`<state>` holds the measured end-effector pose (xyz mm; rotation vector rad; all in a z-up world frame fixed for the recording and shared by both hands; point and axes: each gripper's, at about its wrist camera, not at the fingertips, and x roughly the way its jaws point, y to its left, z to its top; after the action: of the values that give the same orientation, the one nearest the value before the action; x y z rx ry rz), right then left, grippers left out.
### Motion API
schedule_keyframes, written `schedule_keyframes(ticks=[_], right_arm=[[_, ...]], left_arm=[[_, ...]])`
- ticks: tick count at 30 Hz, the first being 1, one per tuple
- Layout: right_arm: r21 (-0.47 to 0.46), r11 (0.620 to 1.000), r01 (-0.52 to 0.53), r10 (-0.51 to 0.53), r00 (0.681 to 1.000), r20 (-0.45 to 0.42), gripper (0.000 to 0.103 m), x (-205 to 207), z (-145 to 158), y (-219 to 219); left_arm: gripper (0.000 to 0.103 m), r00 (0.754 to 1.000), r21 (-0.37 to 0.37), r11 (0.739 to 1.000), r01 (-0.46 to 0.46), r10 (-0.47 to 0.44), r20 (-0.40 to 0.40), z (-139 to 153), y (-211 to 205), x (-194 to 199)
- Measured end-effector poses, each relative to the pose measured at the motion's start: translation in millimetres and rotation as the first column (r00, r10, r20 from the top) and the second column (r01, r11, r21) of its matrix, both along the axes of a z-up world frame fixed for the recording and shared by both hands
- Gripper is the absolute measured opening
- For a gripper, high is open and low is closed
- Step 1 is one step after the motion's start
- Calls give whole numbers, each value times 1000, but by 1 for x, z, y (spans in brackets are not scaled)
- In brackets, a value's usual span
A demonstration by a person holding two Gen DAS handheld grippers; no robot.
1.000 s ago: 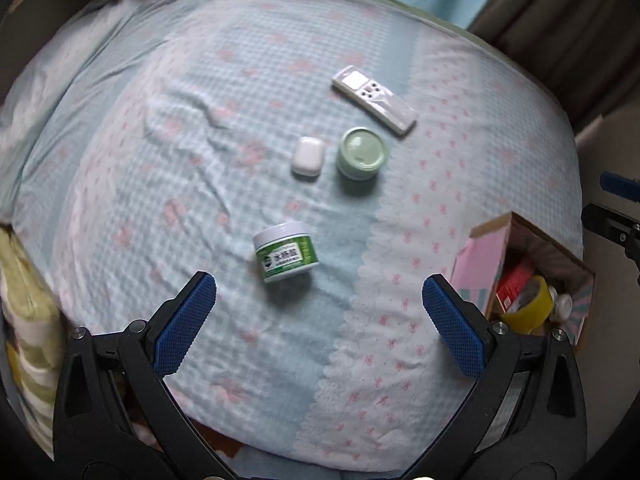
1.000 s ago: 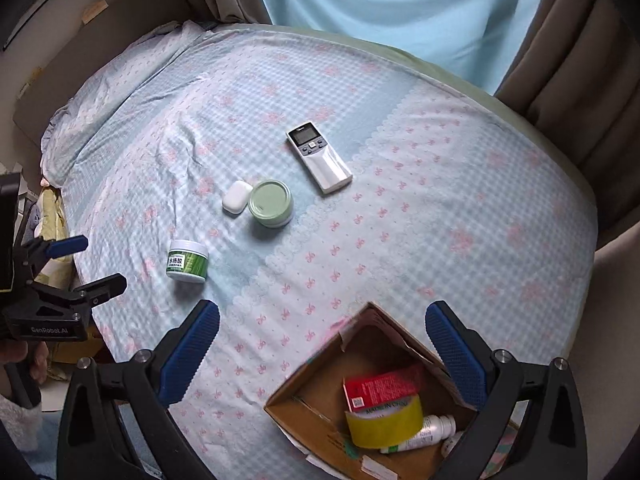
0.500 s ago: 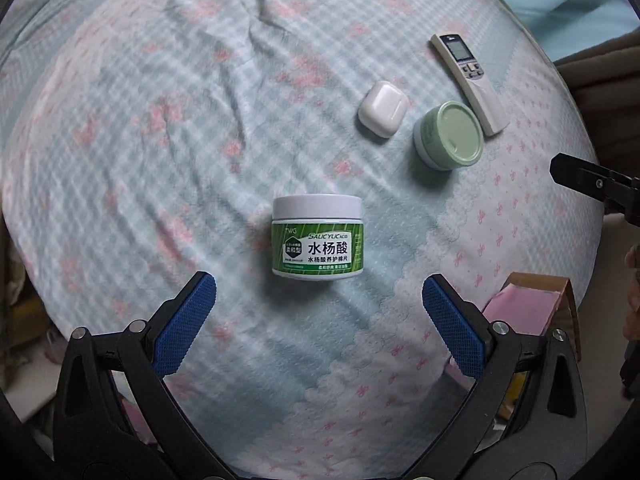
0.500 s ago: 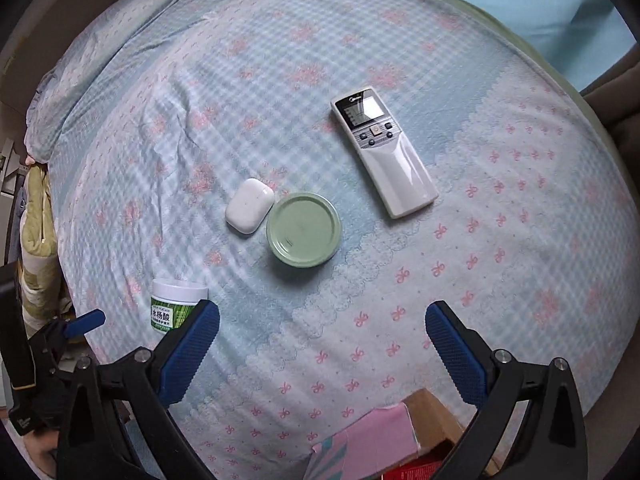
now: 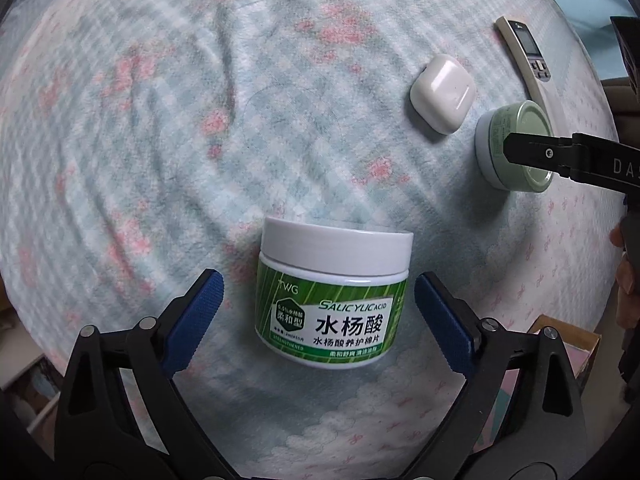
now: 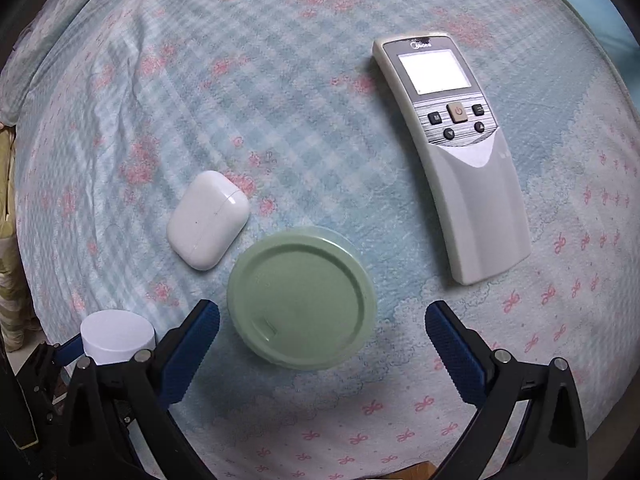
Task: Organize rigid objects
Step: 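Grasp the green-label jar with the left gripper while the right grasps the pale green jar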
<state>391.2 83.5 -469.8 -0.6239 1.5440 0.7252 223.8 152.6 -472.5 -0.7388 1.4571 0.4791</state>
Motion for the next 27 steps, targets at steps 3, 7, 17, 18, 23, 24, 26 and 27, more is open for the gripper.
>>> schedule_keyframes(ticks=[3,7,17,18,23,24,26,27], right_arm=[[-13,1000,-15,15,1000,-8,100,0,-12,6],[-26,999,-22,21,999,-24,90,-2,-22,11],[-68,997,-44,45,999,18,66,-2,-26,17],[-68,997,-43,45,999,19,66,-3,-25,15],[-50,998,-24,25,999,34,66,-5,-16,12],[-45,999,-19,21,999,40,66,-5,-11,10],[-35,999,-9,11,999,46,66,-6,-6,9],[-31,1000,-6,7,999,48,66,-7,-3,8]], left_arm=[[95,1000,-5,1000,-12,12,-11,-11,-3,3],[76,1000,-4,1000,-18,18,-9,-18,-10,6],[70,1000,-20,1000,-8,8,19,-18,-11,8],[70,1000,-19,1000,-7,7,19,-18,-11,7],[70,999,-33,999,-5,6,31,-16,-4,-1],[70,999,-36,999,-3,5,33,-16,-4,-2],[70,999,-38,999,-2,3,39,-11,-6,-10],[70,999,-40,999,-1,3,44,-10,-6,-11]])
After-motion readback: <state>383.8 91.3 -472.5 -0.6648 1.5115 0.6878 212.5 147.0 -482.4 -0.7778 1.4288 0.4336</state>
